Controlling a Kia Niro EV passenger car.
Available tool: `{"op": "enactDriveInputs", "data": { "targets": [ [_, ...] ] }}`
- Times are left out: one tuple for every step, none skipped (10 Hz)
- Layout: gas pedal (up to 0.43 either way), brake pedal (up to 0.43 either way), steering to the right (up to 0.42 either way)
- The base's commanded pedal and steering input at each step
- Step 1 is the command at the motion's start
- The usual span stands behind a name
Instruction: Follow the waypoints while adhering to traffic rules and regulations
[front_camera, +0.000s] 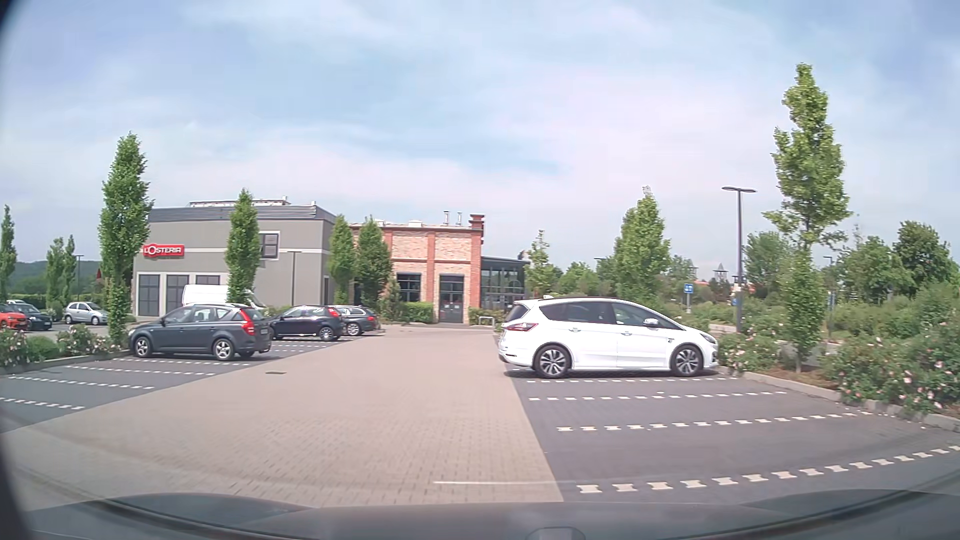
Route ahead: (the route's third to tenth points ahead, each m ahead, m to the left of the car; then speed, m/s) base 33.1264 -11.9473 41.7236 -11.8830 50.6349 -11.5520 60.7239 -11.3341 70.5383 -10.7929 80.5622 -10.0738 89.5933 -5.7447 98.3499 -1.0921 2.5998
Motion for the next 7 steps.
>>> {"op": "enactDriveInputs", "data": {
  "targets": [
    [0.110, 0.000, -0.641],
    [0.098, 0.000, -0.588],
    [0.067, 0.000, -0.516],
    [0.067, 0.000, -0.459],
    [0.067, 0.000, -0.398],
    [0.067, 0.000, -0.330],
    [0.067, 0.000, -0.266]
  ]
}}
